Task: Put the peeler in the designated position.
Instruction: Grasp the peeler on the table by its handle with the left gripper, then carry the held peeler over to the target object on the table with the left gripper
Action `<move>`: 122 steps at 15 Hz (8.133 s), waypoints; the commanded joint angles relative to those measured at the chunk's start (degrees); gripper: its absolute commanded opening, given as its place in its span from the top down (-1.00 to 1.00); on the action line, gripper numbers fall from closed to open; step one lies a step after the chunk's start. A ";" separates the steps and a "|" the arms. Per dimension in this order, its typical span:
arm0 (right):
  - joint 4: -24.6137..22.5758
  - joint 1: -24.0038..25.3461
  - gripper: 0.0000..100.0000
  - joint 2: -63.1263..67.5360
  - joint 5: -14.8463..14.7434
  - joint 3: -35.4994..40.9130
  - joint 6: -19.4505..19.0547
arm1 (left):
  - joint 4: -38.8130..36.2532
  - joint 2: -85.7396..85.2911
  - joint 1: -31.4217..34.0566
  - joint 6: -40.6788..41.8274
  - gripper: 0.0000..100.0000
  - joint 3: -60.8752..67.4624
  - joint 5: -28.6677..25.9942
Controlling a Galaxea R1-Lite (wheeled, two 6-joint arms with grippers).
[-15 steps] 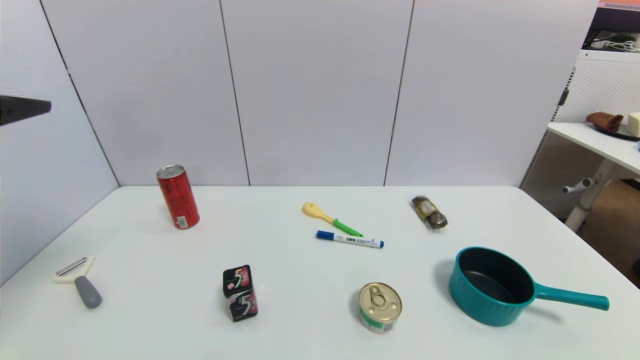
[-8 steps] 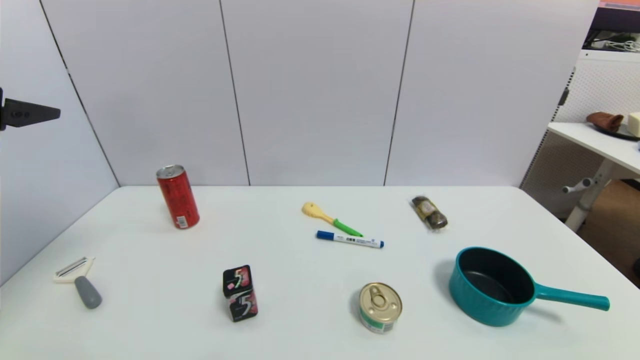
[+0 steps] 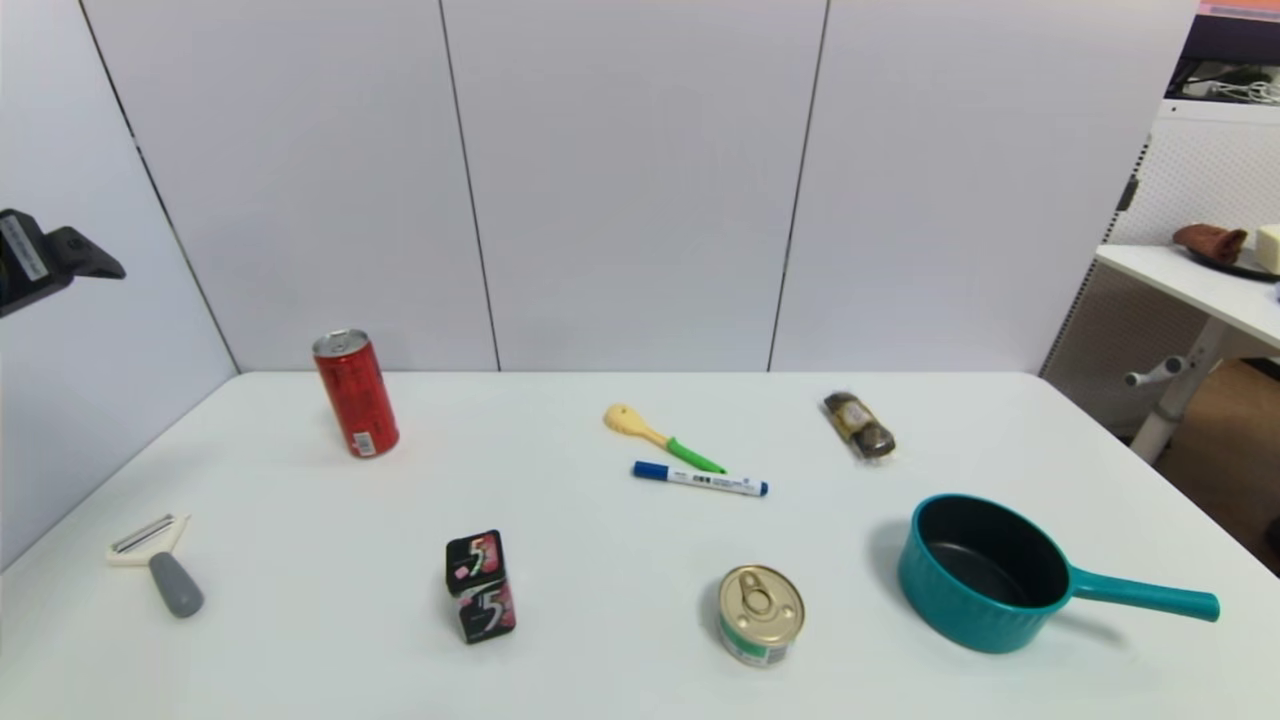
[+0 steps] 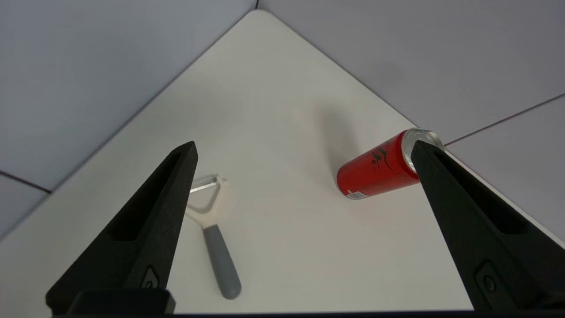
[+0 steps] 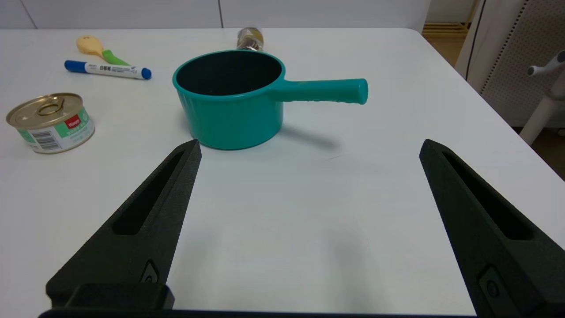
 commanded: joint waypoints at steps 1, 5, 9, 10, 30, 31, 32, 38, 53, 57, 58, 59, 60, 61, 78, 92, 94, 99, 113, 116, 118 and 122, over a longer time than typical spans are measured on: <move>0.01 0.02 -1.00 -0.01 -0.01 0.00 -0.01 | 8.10 2.70 -4.64 -17.16 -1.00 7.19 10.98; 0.01 0.02 -1.00 -0.01 -0.01 0.00 -0.01 | 7.49 2.70 -6.22 -18.22 -1.00 14.48 12.73; 0.01 0.02 -1.00 -0.01 -0.01 0.00 -0.01 | 4.41 3.58 -10.00 -23.05 -1.00 19.05 12.91; 0.01 0.02 -1.00 -0.01 -0.01 0.00 -0.01 | 4.41 4.02 -10.88 -24.55 -1.00 20.02 13.44; 0.01 0.02 -1.00 -0.01 -0.01 0.00 -0.01 | 4.41 13.87 -11.06 -23.49 -1.00 23.89 22.14; 0.01 0.02 -1.00 0.07 -0.01 0.00 -0.01 | 4.41 14.75 -11.23 -23.58 -1.00 23.45 22.23; 0.01 0.02 -1.00 -0.01 -0.01 0.00 -0.01 | 4.41 15.36 -11.58 -23.58 -1.00 23.27 22.23; 0.01 0.11 -1.00 -0.01 -0.01 0.00 -0.01 | 4.23 18.35 -11.85 -24.02 -1.00 21.96 22.31; 0.01 0.02 -1.00 -0.01 -0.01 0.00 -0.01 | -1.22 20.99 -11.50 -25.60 -1.00 22.04 22.14; 0.01 0.02 -1.00 -0.01 -0.01 0.00 -0.01 | -1.57 19.75 -11.32 -26.39 -1.00 24.50 22.05; 0.01 0.02 -1.00 -0.01 -0.01 0.00 -0.01 | -1.57 19.58 -11.32 -26.39 -1.00 24.68 22.05; 0.01 0.02 -1.00 0.07 -0.01 0.00 -0.01 | -1.57 19.58 -11.06 -26.39 -1.00 24.68 21.96; 0.01 0.02 -1.00 -0.01 -0.01 0.00 -0.01 | -1.74 19.58 -10.97 -26.39 -1.00 24.68 22.05; 0.01 0.02 -1.00 -0.01 -0.01 0.00 -0.01 | -2.01 19.67 -10.97 -26.39 -1.00 24.77 21.96; 0.01 0.02 -1.00 -0.01 -0.01 0.00 -0.01 | -4.64 20.37 -10.53 -26.92 1.00 26.96 21.70; 0.01 0.02 -1.00 -0.01 -0.01 0.00 -0.01 | -5.52 12.55 -7.89 -8.55 1.00 11.58 22.05; 0.01 0.02 -1.00 -0.01 -0.01 0.00 -0.01 | -8.16 12.46 -5.52 9.47 1.00 4.38 21.26; 0.01 0.02 -1.00 -0.01 -0.01 0.00 -0.01 | -1.65 16.77 -1.21 57.98 1.00 -22.52 -0.19; 0.01 0.02 -1.00 0.07 -0.01 0.00 -0.01 | 10.83 30.65 -1.48 119.77 1.00 -35.70 -34.11; 0.01 0.02 -1.00 -0.01 -0.01 0.00 -0.01 | 3.71 32.50 0.37 119.51 1.00 -35.70 -34.20; 0.01 0.11 -1.00 -0.01 -0.01 0.00 -0.01 | 2.92 33.82 1.95 119.42 1.00 -35.70 -34.20; 0.01 0.02 -1.00 -0.01 -0.01 0.00 -0.01 | 2.74 36.10 2.39 118.98 1.00 -35.61 -34.20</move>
